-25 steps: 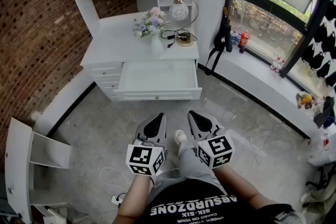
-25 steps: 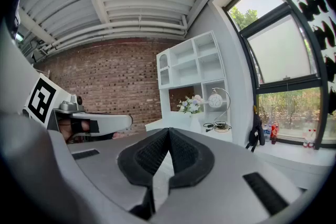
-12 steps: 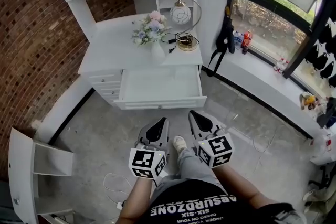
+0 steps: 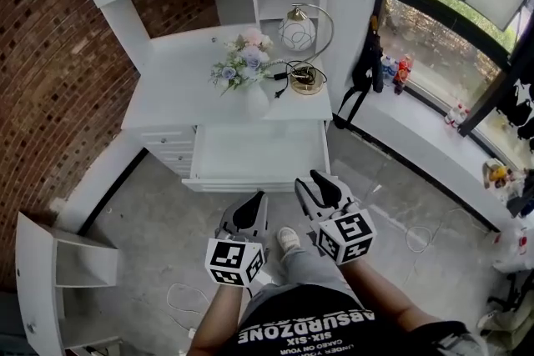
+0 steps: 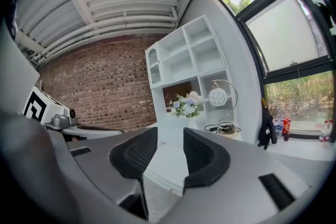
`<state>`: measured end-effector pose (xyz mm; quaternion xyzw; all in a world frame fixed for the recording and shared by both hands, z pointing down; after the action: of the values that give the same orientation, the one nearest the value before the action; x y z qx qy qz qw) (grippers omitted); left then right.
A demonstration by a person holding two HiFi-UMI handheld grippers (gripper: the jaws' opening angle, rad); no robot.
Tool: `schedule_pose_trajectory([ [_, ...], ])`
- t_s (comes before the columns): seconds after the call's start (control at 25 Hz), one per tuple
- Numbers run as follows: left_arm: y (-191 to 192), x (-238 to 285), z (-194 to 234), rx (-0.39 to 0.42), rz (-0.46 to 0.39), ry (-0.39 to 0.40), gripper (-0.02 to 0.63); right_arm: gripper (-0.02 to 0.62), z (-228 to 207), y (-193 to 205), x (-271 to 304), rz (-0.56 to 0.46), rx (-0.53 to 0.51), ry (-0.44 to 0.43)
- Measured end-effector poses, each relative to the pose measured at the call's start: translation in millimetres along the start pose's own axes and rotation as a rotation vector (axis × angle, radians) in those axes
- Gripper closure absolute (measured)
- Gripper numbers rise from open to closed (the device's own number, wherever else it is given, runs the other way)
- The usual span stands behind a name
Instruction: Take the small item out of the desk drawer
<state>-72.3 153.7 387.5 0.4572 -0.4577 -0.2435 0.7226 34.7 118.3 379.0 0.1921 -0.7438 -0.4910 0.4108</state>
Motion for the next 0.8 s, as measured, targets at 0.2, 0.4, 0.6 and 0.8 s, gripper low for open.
schedule_pose_trajectory([
  [0.2,-12.1,33.1,18.4,-0.008,0.022,0.001,0.603,0.407,-23.4,-13.4,34.9,0.033,0.019,-0.026],
  [0.4,-27.4,61.9,37.5,-0.013,0.033,-0.013,0.603,0.393,-44.3,-23.5,66.0,0.062,0.029,-0.040],
  [0.6,-42.9,86.6,53.8,-0.016,0.040,-0.027,0.603,0.389,-67.1,-35.4,96.2,0.084,0.044,-0.054],
  [0.8,-47.7,108.7,70.2,-0.027,0.049,-0.047,0.603,0.376,-87.4,-41.0,123.5,0.113,0.054,-0.074],
])
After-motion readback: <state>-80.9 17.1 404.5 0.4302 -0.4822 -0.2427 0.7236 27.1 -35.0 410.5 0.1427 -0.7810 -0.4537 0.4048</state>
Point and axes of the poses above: the fingertips, and each gripper's own axes: x forward along the fingers, z to its left, y out of its underside, the point moved 2 cm from there along -x, backward along the fingers, and after that the axes turned 14 degrees about z, right-handed, at the moved point
